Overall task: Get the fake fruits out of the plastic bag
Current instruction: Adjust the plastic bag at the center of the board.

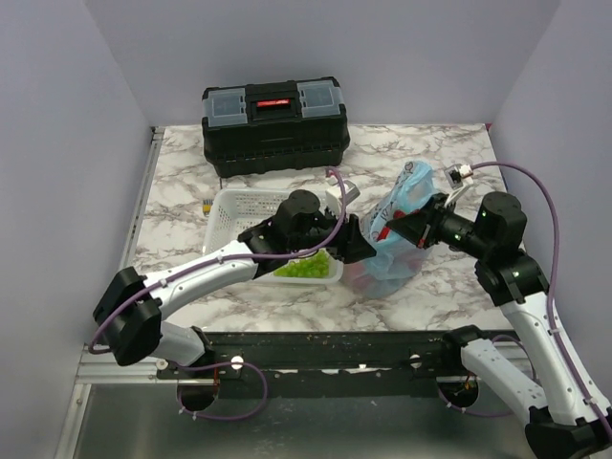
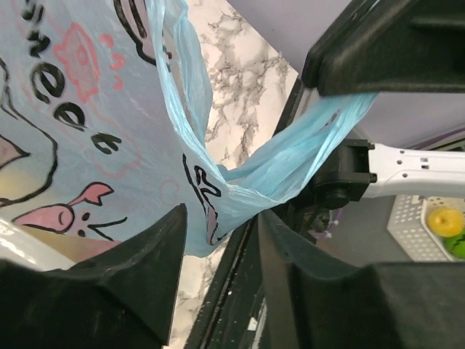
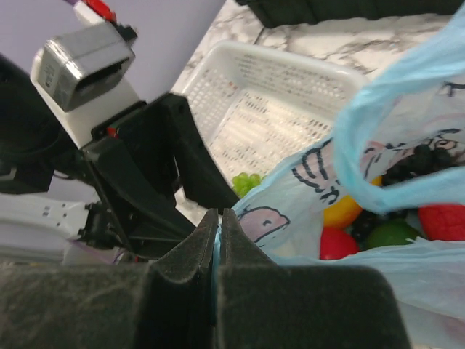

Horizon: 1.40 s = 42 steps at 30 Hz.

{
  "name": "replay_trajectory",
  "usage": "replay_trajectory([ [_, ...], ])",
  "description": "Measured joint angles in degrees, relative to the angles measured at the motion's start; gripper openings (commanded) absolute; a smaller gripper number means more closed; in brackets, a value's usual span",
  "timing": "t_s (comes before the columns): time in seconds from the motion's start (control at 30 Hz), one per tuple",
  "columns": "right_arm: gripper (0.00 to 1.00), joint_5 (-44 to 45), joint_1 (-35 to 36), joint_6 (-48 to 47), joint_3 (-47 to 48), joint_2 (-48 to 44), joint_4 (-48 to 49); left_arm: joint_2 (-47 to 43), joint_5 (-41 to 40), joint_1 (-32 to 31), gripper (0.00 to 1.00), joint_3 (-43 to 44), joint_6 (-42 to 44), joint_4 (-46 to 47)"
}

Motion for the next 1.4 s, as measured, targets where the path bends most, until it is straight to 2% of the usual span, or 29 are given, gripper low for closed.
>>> replay_trajectory([
  [0.07, 0.01, -3.98, 0.0, 0.0, 0.0, 0.13, 0.02, -1.42, -0.44, 0.0, 0.62, 0.0, 0.83, -0.92],
  [0.2, 0.11, -10.03, 0.0, 0.02, 0.0, 0.92, -0.26, -6.93, -1.57, 0.0, 0.74, -0.96, 3.21, -1.75],
  [0.3, 0.13, -13.66, 0.0, 0.39, -0.39, 1.29, -0.31, -12.74, -1.84, 0.0, 0.85, -3.17, 5.92, -1.68],
  [0.37, 0.15, -15.78, 0.0, 1.46, -1.57, 1.31, 0.52, -15.43, -1.73, -0.17, 0.87, -3.98, 7.67, -1.33],
  [0.43, 0.27, -17.73, 0.0, 4.04, -3.63, 1.38, 3.17, -17.55, -1.49, -0.85, 0.87, -4.66, 10.08, -0.63],
  [0.5, 0.42, -20.33, 0.0, 8.96, -7.19, 1.29, 9.29, -18.71, -1.68, -2.49, 0.87, -4.92, 12.13, -0.22],
  [0.53, 0.46, -21.38, 0.0, 11.76, -9.2, 1.18, 12.76, -18.8, -1.81, -3.04, 0.87, -4.92, 12.74, -0.07],
  [0.63, 0.49, -23.06, 0.0, 18.34, -13.81, 0.87, 20.35, -18.78, -3.04, -5.25, 0.86, -4.96, 14.47, -0.02],
  [0.83, 0.61, -23.47, 0.0, 19.1, -14.4, 1.14, 20.26, -20.17, -4.85, -5.84, 0.89, -6.97, 14.16, 2.12],
  [0.93, 0.61, -24.44, 0.0, 16.22, -14.4, 1.14, 16.68, -21.62, -7.19, -5.86, 0.97, -7.56, 13.09, 2.51],
  [1.07, 0.55, -24.57, 0.0, 11.76, -14.67, 1.22, 9.53, -21.07, -12.11, -5.01, 0.97, -5.16, 9.68, -0.2],
  [1.13, 0.49, -24.55, 0.0, 10.47, -15.45, 1.36, 7.28, -18.29, -12.52, -2.4, 0.97, -1.92, 6.82, -2.4],
  [1.3, 0.39, -24.3, 0.0, 10.47, -19.43, 0.59, 5.05, -6.12, -6.25, 5.42, 0.94, 4.96, -0.07, -4.13],
  [1.4, 0.3, -23.87, 0.0, 10.54, -19.82, -0.02, 4.28, 2.01, -1.68, 6.03, 0.94, 9.66, -1.4, -6.16],
])
